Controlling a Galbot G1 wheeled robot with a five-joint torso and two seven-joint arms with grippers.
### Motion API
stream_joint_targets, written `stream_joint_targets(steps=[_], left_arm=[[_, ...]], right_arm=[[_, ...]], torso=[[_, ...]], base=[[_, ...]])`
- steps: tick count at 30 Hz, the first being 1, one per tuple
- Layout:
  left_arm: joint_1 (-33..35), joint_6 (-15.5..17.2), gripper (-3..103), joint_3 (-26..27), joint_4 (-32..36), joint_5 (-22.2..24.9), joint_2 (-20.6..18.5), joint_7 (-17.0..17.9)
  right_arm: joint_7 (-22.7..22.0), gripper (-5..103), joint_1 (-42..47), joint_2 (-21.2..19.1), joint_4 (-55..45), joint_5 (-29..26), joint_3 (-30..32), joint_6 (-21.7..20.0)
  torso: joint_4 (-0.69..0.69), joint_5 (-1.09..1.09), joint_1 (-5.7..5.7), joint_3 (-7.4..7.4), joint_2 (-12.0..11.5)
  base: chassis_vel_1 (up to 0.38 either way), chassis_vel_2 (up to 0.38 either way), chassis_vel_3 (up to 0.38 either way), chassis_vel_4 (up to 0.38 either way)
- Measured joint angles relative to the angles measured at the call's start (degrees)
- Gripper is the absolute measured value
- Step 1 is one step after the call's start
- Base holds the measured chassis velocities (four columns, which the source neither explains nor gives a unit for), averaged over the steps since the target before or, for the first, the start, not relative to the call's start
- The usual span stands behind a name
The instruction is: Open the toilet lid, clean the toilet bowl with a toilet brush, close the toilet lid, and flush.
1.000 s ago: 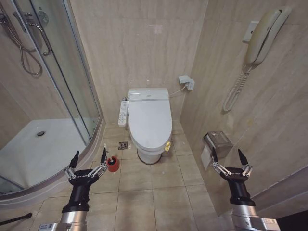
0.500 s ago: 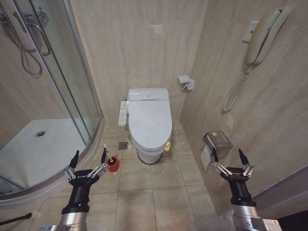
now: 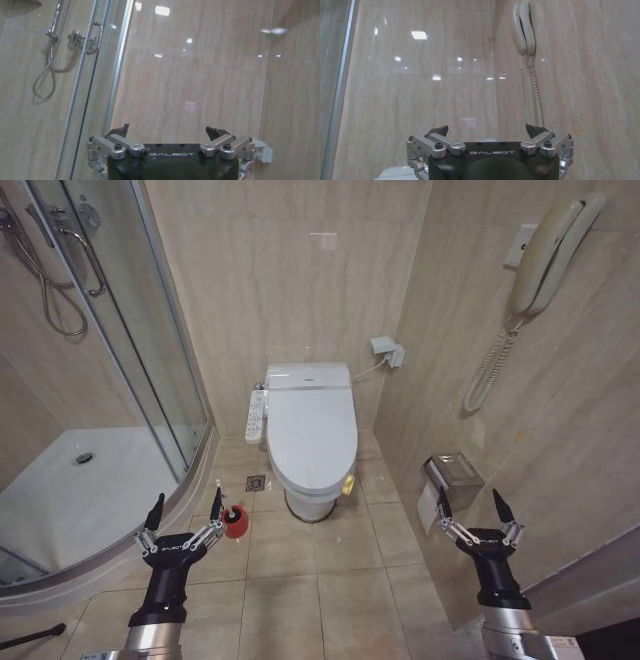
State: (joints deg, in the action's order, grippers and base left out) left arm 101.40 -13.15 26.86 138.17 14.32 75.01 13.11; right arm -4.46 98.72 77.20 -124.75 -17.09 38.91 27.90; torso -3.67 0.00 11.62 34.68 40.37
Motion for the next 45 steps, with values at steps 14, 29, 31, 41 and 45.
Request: stream_joint_targets(steps=[14, 29, 31, 41, 45], left_arm=[[-0.22, -0.46, 100, -0.24, -0.91, -0.16, -0.03, 0.06], [-1.02, -0.77, 100, -0.31, -2.33, 0.24, -0.86, 0.18], [-1.16, -0.78, 100, -0.29, -2.62, 0.32, -0.89, 0.19], [-3.21, -0.89, 100, 0.12, -6.54, 1.93, -1.43, 0.17], [-4.34, -0.87, 100, 0.15, -8.63, 2.64, -1.78, 0.07]], right_arm=[[0.27, 100, -0.12, 0.12, 0.22, -0.17, 0.01, 0.37], [0.09, 100, -0.18, 0.45, 0.27, 0.37, -0.73, 1.42], [0.12, 100, -0.05, 0.56, 0.39, 0.81, -1.05, 1.43], [-1.82, 100, 1.63, 1.19, 1.57, 4.53, -3.86, 0.31], [-2.97, 100, 3.07, 1.18, 1.92, 7.55, -6.15, -0.34]], torso=[[0.01, 0.00, 0.01, 0.00, 0.00], [0.00, -0.03, 0.06, 0.03, -0.02], [0.04, 0.01, 0.06, 0.03, -0.03], [0.01, 0.00, -0.04, -0.02, 0.02], [0.01, -0.01, -0.01, 0.00, 0.01]], base=[[-0.171, 0.177, 0.173, -0.184], [-0.252, 0.258, 0.222, -0.238], [-0.088, 0.084, 0.020, -0.031], [0.038, -0.067, -0.037, 0.053], [0.000, 0.000, 0.000, 0.000]])
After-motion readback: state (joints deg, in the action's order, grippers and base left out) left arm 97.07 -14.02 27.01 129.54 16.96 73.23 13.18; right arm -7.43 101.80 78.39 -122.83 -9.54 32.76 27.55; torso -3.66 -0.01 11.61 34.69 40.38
